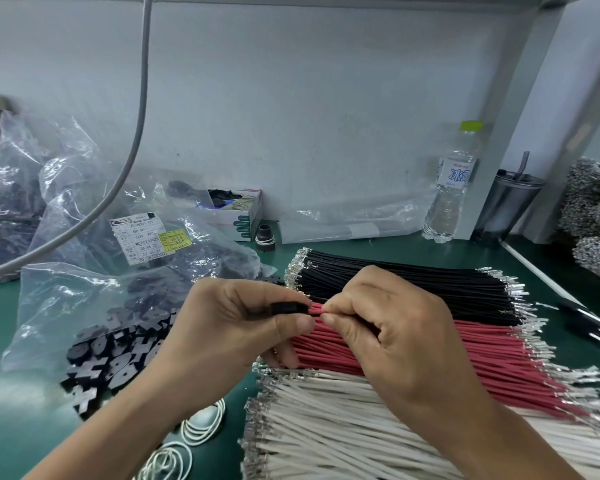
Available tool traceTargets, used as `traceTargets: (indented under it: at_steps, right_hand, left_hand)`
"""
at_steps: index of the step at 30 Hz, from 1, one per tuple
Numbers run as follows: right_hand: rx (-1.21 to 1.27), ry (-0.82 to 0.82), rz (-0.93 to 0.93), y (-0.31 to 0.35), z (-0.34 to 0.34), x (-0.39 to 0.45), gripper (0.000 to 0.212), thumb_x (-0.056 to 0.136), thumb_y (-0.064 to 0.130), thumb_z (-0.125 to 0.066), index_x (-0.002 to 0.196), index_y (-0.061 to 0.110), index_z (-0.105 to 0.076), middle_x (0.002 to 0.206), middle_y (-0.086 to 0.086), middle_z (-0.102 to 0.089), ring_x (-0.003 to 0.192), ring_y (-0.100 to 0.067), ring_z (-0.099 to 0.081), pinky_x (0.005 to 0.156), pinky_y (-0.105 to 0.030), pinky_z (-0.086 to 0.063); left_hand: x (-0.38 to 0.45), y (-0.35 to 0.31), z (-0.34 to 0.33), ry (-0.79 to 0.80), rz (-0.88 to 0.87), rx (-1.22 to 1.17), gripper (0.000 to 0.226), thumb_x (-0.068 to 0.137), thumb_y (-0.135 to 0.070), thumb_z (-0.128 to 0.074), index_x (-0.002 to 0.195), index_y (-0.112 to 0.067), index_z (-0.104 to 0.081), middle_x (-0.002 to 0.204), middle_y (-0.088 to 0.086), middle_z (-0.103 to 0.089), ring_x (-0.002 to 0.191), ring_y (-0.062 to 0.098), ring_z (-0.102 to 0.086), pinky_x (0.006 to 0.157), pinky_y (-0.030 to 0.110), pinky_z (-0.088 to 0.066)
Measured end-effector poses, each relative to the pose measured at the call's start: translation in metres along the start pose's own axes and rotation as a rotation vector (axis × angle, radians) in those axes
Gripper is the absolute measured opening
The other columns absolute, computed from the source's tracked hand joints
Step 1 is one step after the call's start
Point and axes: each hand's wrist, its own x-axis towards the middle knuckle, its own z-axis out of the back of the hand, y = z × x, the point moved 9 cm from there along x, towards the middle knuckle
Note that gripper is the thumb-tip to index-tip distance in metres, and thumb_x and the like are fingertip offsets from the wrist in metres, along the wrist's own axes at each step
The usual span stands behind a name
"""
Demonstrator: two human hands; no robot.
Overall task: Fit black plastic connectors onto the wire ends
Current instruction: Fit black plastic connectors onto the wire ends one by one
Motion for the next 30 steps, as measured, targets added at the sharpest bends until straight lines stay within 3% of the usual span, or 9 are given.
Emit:
traceTargets:
  at_steps: [4, 7, 10, 13, 16, 20, 24, 28, 30]
  right_hand:
    - [-0.109, 0.04, -0.025, -0.005, 0.011, 0.004, 0.009, 0.087, 0.039, -0.069, 0.084, 0.032, -0.074, 0.081, 0.02, -0.059, 0.076, -0.003, -0.057, 0.062, -0.02, -0.045]
    - [-0.177, 0.086, -0.029, -0.003, 0.018, 0.002, 0.016, 0.08, 0.05, -0.074, 0.079, 0.035, -0.067, 0.082, 0.02, -0.058, 0.083, -0.006, -0.056, 0.068, -0.024, -0.044]
    - [-0.043, 0.464, -0.126, 0.002, -0.014, -0.008, 0.038, 0.068, 0.072, -0.066, 0.086, 0.039, -0.068, 0.09, 0.025, -0.062, 0.09, 0.0, -0.06, 0.07, -0.02, -0.044]
    - [0.007, 0.64, -0.151, 0.003, -0.035, -0.02, 0.027, 0.075, 0.059, -0.073, 0.097, 0.045, -0.068, 0.092, 0.033, -0.063, 0.09, 0.009, -0.058, 0.069, -0.013, -0.038]
    - [0.008, 0.65, -0.184, -0.003, -0.035, -0.02, 0.012, 0.082, 0.04, -0.072, 0.093, 0.043, -0.069, 0.087, 0.034, -0.065, 0.089, 0.011, -0.059, 0.071, -0.011, -0.038]
    - [-0.004, 0.675, -0.203, -0.003, -0.038, -0.022, 0.024, 0.077, 0.055, -0.072, 0.098, 0.046, -0.066, 0.09, 0.033, -0.064, 0.087, 0.011, -0.059, 0.069, -0.012, -0.037]
    - [-0.05, 0.662, -0.194, -0.004, -0.037, -0.021, 0.01, 0.082, 0.042, -0.065, 0.092, 0.042, -0.067, 0.088, 0.031, -0.065, 0.085, 0.009, -0.059, 0.072, -0.012, -0.038]
    - [-0.051, 0.678, -0.197, -0.001, -0.035, -0.021, 0.027, 0.073, 0.063, -0.066, 0.093, 0.045, -0.065, 0.088, 0.032, -0.064, 0.086, 0.009, -0.058, 0.068, -0.014, -0.036]
    - [-0.041, 0.697, -0.198, 0.0, -0.036, -0.022, 0.025, 0.074, 0.061, -0.07, 0.092, 0.045, -0.065, 0.089, 0.03, -0.064, 0.086, 0.009, -0.058, 0.069, -0.014, -0.038]
  left_hand:
    - [0.001, -0.001, 0.0, 0.02, -0.029, 0.053, 0.017, 0.075, -0.016, -0.085, 0.092, -0.018, -0.084, 0.065, 0.013, -0.074, 0.049, 0.025, -0.069, 0.048, 0.015, -0.047]
    - [0.003, 0.003, 0.007, -0.045, -0.024, 0.033, 0.013, 0.076, -0.015, -0.085, 0.088, -0.018, -0.084, 0.062, 0.013, -0.073, 0.045, 0.021, -0.065, 0.046, 0.014, -0.045]
    - [0.004, 0.007, 0.018, -0.138, 0.0, 0.036, 0.015, 0.071, -0.025, -0.086, 0.086, -0.025, -0.084, 0.065, 0.015, -0.074, 0.047, 0.023, -0.065, 0.042, 0.021, -0.043]
    - [0.005, 0.01, 0.02, -0.145, 0.004, 0.021, 0.02, 0.068, -0.03, -0.086, 0.088, -0.026, -0.084, 0.067, 0.016, -0.075, 0.048, 0.024, -0.065, 0.042, 0.026, -0.044]
    - [0.005, 0.012, 0.018, -0.133, -0.009, -0.018, 0.024, 0.067, -0.029, -0.087, 0.089, -0.022, -0.084, 0.066, 0.018, -0.074, 0.047, 0.023, -0.065, 0.042, 0.023, -0.046]
    - [0.006, 0.015, 0.015, -0.118, -0.005, -0.033, 0.025, 0.067, -0.028, -0.087, 0.09, -0.021, -0.084, 0.063, 0.02, -0.072, 0.046, 0.02, -0.063, 0.043, 0.022, -0.046]
    - [0.007, 0.017, 0.017, -0.119, -0.004, -0.012, 0.024, 0.067, -0.026, -0.088, 0.091, -0.022, -0.084, 0.059, 0.018, -0.07, 0.045, 0.02, -0.061, 0.043, 0.021, -0.045]
    - [0.008, 0.017, 0.017, -0.122, 0.01, -0.035, 0.025, 0.064, -0.021, -0.088, 0.089, -0.019, -0.084, 0.057, 0.021, -0.069, 0.043, 0.02, -0.062, 0.041, 0.021, -0.045]
    - [0.008, 0.018, 0.016, -0.119, 0.021, -0.053, 0.024, 0.064, -0.015, -0.087, 0.088, -0.016, -0.084, 0.057, 0.022, -0.068, 0.042, 0.02, -0.061, 0.04, 0.021, -0.044]
